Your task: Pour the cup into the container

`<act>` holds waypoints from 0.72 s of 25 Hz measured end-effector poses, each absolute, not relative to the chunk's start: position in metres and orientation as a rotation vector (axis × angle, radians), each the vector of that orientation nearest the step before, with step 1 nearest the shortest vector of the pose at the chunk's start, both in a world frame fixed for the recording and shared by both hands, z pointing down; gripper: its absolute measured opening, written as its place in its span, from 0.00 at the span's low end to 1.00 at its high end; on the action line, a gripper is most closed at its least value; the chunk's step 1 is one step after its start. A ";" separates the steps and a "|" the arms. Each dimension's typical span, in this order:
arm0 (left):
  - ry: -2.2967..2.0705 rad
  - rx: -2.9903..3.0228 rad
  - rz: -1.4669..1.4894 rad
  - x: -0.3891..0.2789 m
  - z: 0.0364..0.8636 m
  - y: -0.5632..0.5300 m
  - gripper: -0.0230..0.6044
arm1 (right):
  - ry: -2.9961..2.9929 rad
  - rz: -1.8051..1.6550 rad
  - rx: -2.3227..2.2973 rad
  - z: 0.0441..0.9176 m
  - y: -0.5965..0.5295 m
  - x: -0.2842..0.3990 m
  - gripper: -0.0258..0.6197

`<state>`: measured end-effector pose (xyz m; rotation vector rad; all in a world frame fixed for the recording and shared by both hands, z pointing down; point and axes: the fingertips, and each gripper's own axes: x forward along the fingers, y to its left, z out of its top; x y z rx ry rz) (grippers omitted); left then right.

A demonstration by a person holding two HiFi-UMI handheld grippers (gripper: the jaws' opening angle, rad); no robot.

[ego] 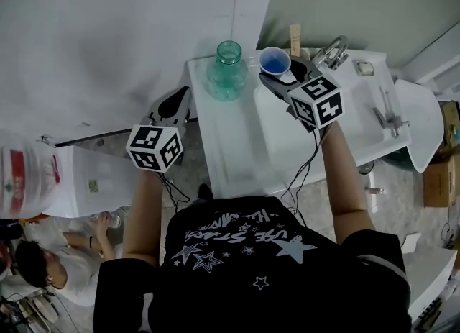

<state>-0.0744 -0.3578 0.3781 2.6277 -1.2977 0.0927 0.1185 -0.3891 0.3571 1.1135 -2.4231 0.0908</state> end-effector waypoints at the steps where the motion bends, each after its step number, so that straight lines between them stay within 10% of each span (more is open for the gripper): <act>1: -1.290 2.635 0.086 -0.074 0.376 -0.361 0.05 | -2.410 0.081 1.119 0.354 -0.394 0.118 0.47; 18: -1.277 2.665 0.030 -0.074 0.359 -0.401 0.05 | -2.155 -0.194 1.172 0.331 -0.459 0.106 0.47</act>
